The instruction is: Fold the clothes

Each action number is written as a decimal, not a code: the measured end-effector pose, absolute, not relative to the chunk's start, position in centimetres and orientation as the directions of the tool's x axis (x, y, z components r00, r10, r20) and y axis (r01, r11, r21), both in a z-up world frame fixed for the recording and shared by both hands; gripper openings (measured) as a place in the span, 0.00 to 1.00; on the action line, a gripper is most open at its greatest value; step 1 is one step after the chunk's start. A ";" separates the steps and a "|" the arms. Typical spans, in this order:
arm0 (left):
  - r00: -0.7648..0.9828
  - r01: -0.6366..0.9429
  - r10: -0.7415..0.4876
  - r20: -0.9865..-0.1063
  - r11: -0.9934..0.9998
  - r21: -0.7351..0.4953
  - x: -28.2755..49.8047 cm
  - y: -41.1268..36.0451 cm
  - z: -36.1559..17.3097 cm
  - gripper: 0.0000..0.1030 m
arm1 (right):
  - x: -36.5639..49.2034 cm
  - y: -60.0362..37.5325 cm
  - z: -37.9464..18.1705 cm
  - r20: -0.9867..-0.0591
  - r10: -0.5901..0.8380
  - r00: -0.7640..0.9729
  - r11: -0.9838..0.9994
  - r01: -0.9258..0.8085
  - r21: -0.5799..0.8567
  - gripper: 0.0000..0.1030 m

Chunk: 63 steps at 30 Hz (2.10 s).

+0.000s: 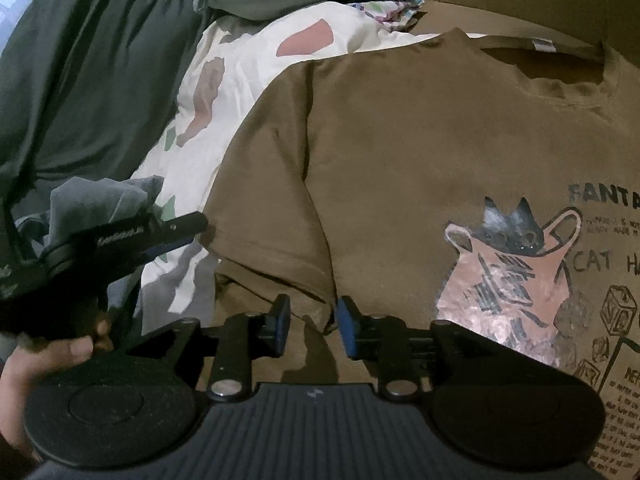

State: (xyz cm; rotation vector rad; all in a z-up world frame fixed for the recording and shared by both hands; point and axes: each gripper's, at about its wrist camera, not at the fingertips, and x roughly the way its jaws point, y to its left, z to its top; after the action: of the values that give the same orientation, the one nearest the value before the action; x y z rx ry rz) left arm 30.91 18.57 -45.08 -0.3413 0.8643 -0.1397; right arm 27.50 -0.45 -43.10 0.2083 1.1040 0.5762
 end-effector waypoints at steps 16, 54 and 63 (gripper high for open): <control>0.629 -0.015 -0.309 -0.713 0.913 -0.409 31.6 18.6 -45.0 0.03 | 27.8 -0.2 -41.9 -0.737 0.557 0.383 0.828 -0.328 0.455 0.28; 0.496 0.253 -0.645 -0.581 0.748 -0.614 35.5 11.2 -38.7 0.20 | 32.7 -0.4 -40.1 -0.647 0.589 0.484 0.804 -0.271 0.529 0.02; 0.551 0.225 -0.535 -0.641 0.835 -0.503 38.5 13.2 -38.2 0.21 | 33.8 -2.3 -41.1 -0.656 0.575 0.489 0.808 -0.214 0.549 0.02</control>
State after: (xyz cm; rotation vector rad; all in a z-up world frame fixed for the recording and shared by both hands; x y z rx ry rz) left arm 38.52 13.21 -38.16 -0.3877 0.8801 -0.4625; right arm 33.80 -2.32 -41.11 0.4266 0.9460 0.4968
